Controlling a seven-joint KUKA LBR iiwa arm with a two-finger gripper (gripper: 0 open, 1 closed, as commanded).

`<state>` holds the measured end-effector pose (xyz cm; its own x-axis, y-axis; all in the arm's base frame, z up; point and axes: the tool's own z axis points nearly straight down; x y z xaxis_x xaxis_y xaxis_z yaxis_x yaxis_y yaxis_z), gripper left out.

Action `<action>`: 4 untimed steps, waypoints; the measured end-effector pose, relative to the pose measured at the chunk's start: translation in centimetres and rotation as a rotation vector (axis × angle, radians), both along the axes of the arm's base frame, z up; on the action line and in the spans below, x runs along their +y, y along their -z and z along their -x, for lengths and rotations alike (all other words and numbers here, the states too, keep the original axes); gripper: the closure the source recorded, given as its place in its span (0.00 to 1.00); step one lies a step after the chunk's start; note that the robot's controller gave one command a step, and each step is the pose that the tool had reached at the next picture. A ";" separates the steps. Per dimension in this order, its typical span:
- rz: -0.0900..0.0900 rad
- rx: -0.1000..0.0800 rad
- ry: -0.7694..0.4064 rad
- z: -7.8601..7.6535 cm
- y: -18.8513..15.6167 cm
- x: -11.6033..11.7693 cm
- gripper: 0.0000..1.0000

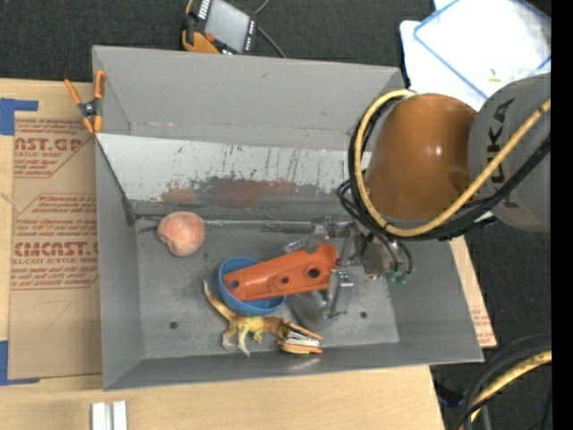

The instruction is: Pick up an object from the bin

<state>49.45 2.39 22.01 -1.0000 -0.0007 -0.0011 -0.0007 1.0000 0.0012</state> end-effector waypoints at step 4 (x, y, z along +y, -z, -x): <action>-0.003 -0.018 -0.104 -3.4 9.0 0.1 1.00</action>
Offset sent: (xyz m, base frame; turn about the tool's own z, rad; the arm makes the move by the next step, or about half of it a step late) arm 0.0148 0.0023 -0.0996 -0.2010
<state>52.88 2.48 12.97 -0.9944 -0.1042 -0.0197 -0.1043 0.9945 0.0030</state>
